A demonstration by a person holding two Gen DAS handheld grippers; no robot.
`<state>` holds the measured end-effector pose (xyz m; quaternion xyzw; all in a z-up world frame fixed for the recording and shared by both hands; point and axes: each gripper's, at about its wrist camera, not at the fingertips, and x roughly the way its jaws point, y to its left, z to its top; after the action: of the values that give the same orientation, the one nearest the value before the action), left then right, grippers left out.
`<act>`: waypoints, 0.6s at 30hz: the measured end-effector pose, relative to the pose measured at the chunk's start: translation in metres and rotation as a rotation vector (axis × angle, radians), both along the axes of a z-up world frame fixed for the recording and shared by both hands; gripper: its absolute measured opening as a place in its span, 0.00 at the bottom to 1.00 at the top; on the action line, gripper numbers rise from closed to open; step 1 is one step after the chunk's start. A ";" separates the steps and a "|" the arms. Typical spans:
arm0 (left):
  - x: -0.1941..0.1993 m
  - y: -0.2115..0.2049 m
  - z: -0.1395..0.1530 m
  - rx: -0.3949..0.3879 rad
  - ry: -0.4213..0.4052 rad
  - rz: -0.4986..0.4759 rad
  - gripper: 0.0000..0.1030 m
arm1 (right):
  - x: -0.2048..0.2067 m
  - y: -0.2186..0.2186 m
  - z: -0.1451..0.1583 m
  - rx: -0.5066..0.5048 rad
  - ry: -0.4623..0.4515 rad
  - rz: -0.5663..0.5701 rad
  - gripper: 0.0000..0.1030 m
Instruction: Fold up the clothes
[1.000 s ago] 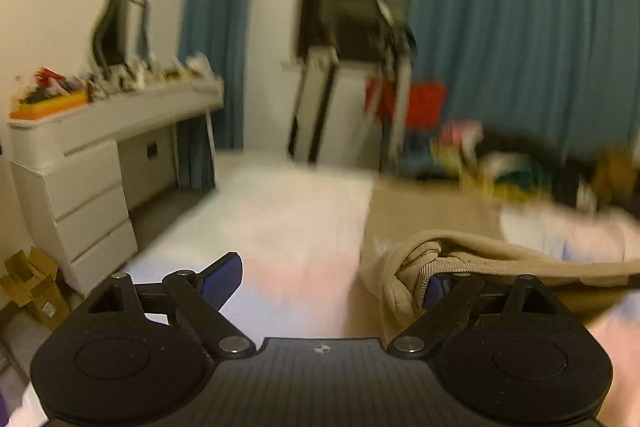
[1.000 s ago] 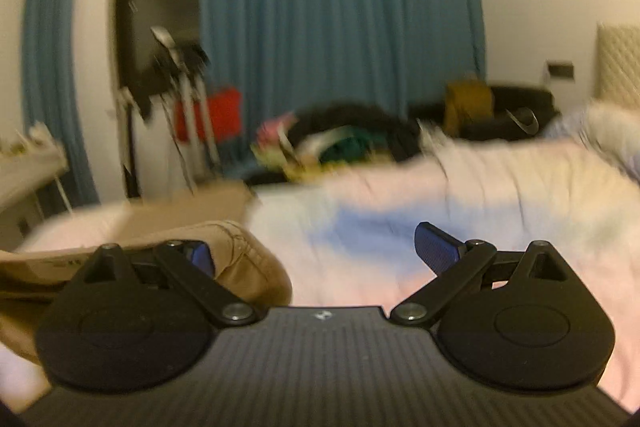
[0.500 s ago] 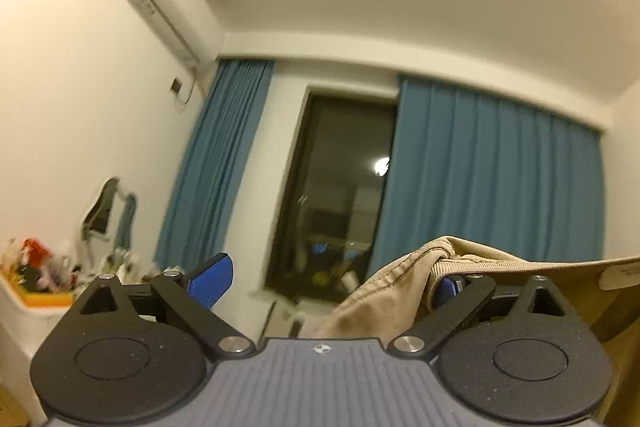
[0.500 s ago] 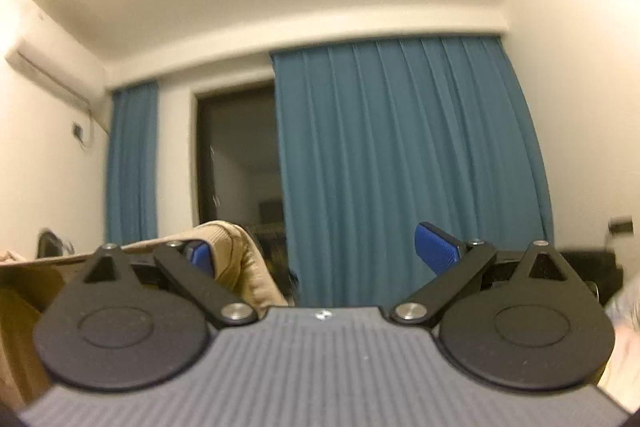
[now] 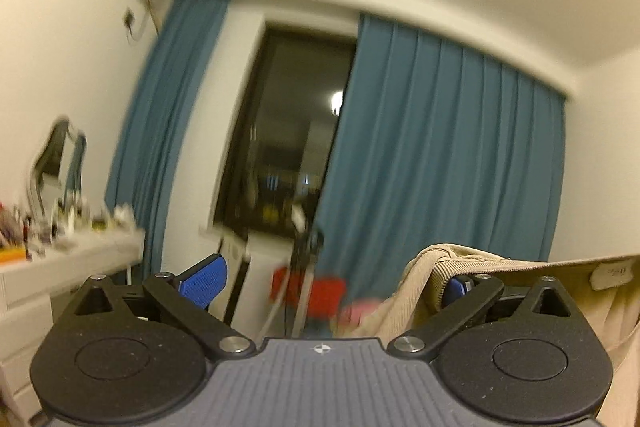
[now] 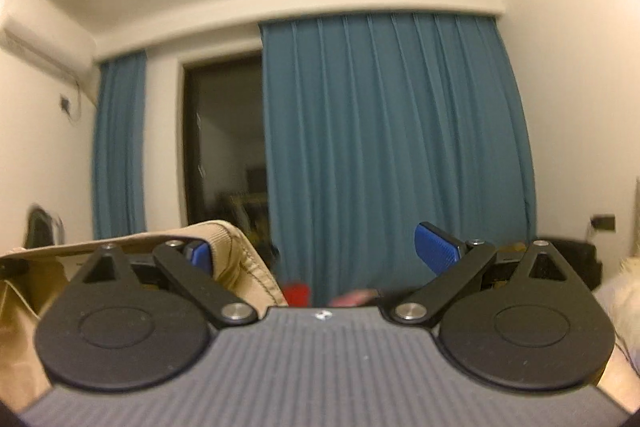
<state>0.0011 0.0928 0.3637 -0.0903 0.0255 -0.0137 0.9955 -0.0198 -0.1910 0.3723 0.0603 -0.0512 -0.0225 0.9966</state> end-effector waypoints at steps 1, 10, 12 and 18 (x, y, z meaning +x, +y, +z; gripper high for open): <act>0.022 0.001 -0.017 0.002 0.037 -0.003 1.00 | 0.017 -0.001 -0.013 -0.003 0.030 -0.007 0.96; 0.233 -0.018 -0.139 0.032 0.145 0.040 1.00 | 0.224 -0.019 -0.128 0.027 0.263 -0.074 0.96; 0.293 -0.027 -0.160 0.026 0.157 0.050 1.00 | 0.277 -0.027 -0.152 0.031 0.270 -0.113 0.96; 0.486 -0.042 -0.268 0.016 0.306 0.084 1.00 | 0.440 -0.037 -0.254 -0.092 0.310 -0.214 0.96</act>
<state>0.4872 0.0507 0.0957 -0.0845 0.1733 0.0422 0.9803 0.4198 -0.2283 0.1179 0.0049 0.0956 -0.1351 0.9862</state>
